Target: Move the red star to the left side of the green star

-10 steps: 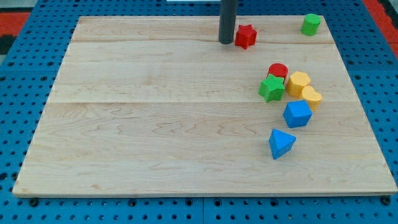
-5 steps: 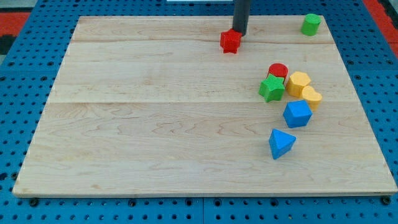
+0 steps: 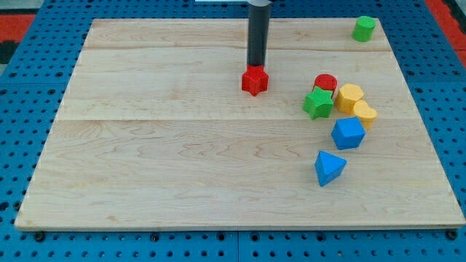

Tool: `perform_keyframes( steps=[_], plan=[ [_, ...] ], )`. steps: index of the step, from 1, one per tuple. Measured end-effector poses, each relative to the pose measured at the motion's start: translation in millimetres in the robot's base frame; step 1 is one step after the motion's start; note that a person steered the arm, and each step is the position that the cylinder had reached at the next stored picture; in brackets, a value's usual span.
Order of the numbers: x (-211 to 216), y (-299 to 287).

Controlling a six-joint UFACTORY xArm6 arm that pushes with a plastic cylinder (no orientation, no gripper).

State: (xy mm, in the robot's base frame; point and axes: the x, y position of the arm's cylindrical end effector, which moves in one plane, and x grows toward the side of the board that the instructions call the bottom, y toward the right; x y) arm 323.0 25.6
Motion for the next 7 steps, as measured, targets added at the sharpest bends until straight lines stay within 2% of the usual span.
perform_keyframes(
  steps=[2,4,5,6,7],
  plan=[
    [5.4,-28.2],
    [60.8,4.5],
    [48.6,-15.7],
    [28.4,-2.0],
    [28.7,60.6]
  ],
)
